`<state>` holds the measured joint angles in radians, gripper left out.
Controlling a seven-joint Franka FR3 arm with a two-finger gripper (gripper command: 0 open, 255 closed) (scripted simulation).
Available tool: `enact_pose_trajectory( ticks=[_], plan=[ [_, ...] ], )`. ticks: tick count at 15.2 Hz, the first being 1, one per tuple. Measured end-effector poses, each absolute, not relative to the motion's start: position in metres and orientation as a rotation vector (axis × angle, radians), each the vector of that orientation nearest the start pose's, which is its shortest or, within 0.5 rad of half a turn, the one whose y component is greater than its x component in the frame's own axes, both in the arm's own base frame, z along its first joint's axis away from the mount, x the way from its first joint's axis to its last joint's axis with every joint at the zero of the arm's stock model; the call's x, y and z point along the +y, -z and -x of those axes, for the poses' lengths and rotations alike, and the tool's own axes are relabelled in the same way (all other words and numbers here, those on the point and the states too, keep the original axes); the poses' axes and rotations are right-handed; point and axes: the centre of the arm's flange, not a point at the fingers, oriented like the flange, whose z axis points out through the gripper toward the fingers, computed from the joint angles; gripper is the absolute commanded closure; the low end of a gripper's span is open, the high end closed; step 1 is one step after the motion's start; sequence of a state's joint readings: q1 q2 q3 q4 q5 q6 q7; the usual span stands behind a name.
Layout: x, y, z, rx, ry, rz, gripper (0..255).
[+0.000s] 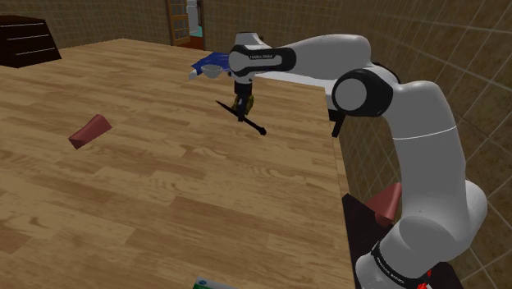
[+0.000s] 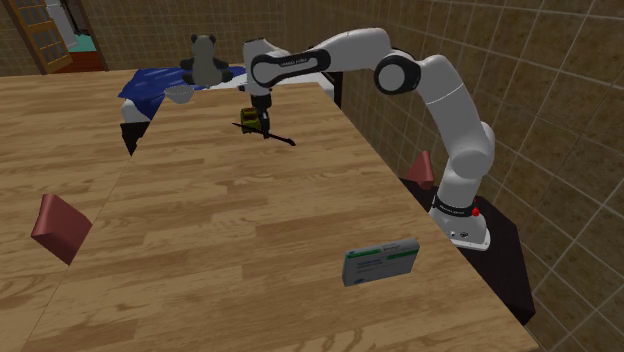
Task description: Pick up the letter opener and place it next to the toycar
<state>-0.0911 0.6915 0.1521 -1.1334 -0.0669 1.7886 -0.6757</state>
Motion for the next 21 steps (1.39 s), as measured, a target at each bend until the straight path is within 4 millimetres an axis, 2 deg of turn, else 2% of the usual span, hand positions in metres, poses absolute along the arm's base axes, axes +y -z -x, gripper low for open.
enact_pose_trajectory(
  ticks=[8, 15, 16, 21],
  plan=[
    [0.007, -0.358, -0.741, -1.091, -0.027, 2.903, 255],
    [0.007, -0.352, -0.741, -1.091, -0.028, 2.904, 255],
    [0.007, -0.352, -0.741, -1.091, -0.028, 2.904, 0],
    [0.007, -0.352, -0.741, -1.091, -0.027, 2.904, 0]
  ],
)
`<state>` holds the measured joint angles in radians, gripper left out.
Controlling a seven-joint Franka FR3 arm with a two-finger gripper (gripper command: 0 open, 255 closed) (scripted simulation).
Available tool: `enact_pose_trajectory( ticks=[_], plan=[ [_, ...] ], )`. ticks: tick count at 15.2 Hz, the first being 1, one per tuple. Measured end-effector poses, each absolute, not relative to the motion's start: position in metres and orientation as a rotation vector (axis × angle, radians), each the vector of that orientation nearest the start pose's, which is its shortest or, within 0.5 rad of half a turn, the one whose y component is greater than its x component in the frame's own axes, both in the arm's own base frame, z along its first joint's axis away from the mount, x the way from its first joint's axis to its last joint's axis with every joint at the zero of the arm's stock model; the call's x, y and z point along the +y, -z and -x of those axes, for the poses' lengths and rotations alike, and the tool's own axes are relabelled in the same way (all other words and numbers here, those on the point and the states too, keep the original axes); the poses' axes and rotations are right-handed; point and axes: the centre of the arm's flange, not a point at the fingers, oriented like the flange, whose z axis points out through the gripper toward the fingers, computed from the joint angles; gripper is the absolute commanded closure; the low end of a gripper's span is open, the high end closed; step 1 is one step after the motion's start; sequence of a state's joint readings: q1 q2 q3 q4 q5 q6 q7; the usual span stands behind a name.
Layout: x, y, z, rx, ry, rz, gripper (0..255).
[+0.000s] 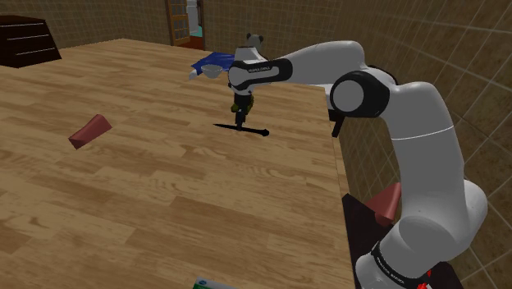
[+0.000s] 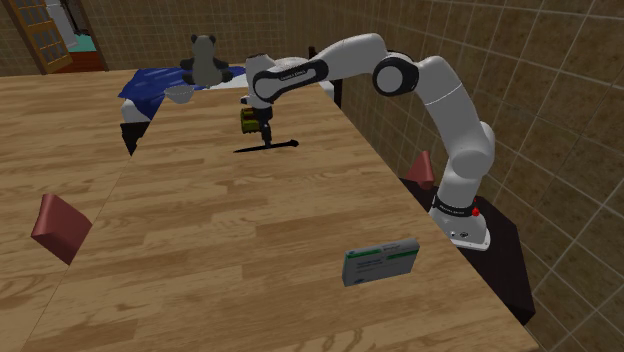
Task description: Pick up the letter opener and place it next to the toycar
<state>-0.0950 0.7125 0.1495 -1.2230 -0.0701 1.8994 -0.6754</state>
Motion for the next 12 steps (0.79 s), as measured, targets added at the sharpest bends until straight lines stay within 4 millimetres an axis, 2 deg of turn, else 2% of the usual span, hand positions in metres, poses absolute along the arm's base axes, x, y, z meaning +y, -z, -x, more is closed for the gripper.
enact_pose_trajectory(
  ticks=[2, 4, 6, 12],
  plan=[
    [0.006, -0.357, -0.741, -1.091, -0.028, 2.904, 0],
    [0.005, -0.381, -0.743, -1.092, -0.025, 2.904, 0],
    [0.004, -0.396, -0.742, -1.091, -0.025, 2.904, 0],
    [0.005, -0.402, -0.743, -1.091, -0.027, 2.904, 0]
  ],
)
